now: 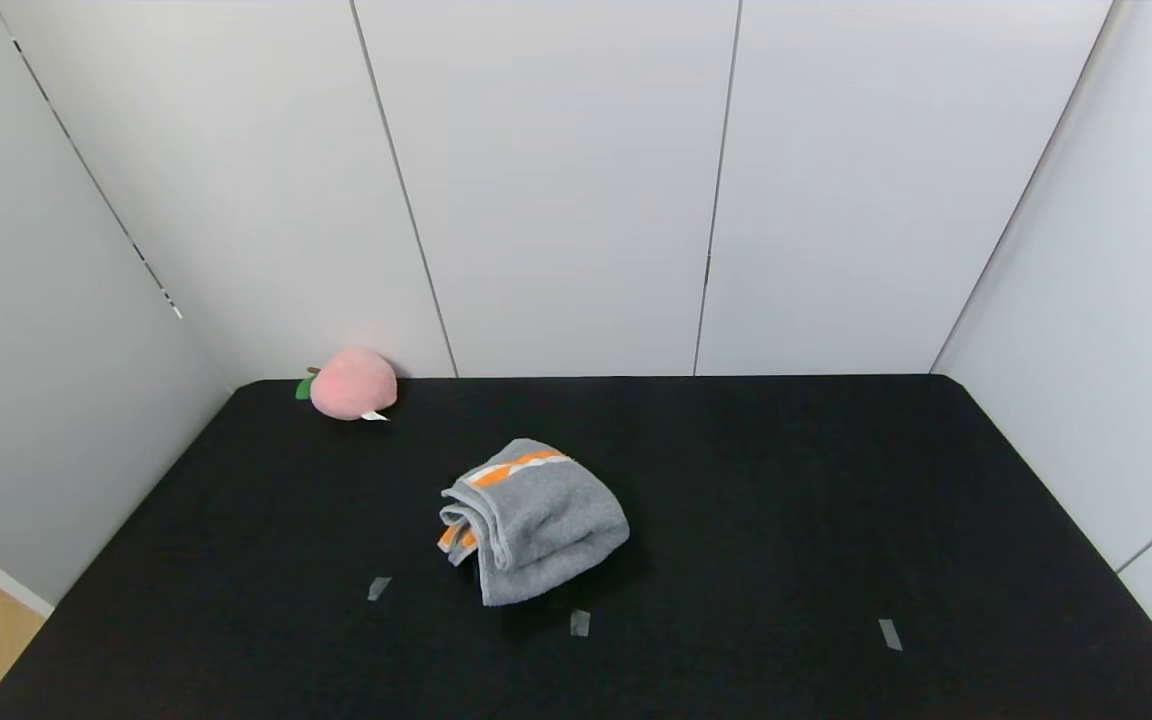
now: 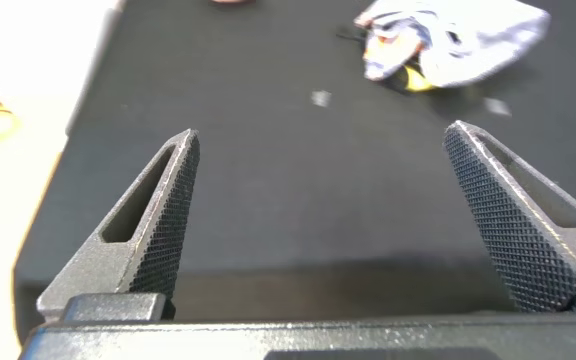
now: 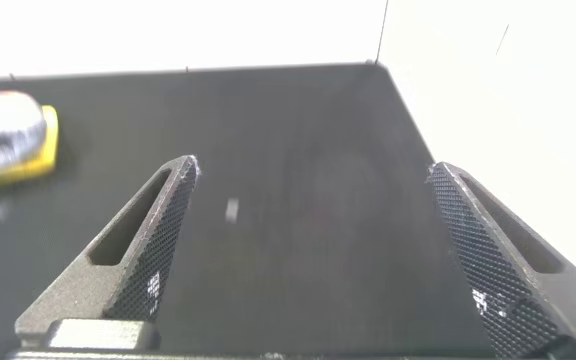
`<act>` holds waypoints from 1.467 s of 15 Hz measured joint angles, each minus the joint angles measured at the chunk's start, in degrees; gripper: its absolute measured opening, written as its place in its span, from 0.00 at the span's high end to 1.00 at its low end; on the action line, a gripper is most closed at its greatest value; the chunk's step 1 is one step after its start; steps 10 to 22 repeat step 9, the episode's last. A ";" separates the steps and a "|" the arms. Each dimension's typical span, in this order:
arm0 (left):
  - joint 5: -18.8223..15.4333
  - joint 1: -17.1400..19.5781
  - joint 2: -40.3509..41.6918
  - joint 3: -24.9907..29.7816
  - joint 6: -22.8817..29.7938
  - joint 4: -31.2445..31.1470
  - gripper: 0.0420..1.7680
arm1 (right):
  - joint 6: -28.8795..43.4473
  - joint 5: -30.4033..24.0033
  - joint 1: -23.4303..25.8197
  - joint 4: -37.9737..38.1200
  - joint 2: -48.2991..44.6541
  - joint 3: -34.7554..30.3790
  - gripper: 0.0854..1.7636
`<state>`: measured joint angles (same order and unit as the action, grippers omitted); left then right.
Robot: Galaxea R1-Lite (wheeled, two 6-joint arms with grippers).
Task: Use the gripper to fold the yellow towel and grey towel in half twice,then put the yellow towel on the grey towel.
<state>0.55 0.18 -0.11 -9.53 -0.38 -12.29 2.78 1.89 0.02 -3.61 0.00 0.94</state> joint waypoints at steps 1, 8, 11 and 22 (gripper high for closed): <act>0.95 0.00 0.04 1.66 -0.22 2.19 0.03 | -0.68 -0.12 0.00 1.58 0.00 -0.43 0.04; -0.76 -0.02 0.06 7.19 0.05 6.57 0.03 | -2.68 -0.41 -0.10 3.58 -0.02 -0.84 0.04; -0.71 -0.02 0.06 7.30 0.13 6.66 0.03 | -2.71 -0.41 -0.10 3.58 -0.02 -0.84 0.04; -0.71 -0.02 0.06 7.30 0.13 6.66 0.03 | -2.71 -0.41 -0.10 3.58 -0.02 -0.84 0.04</act>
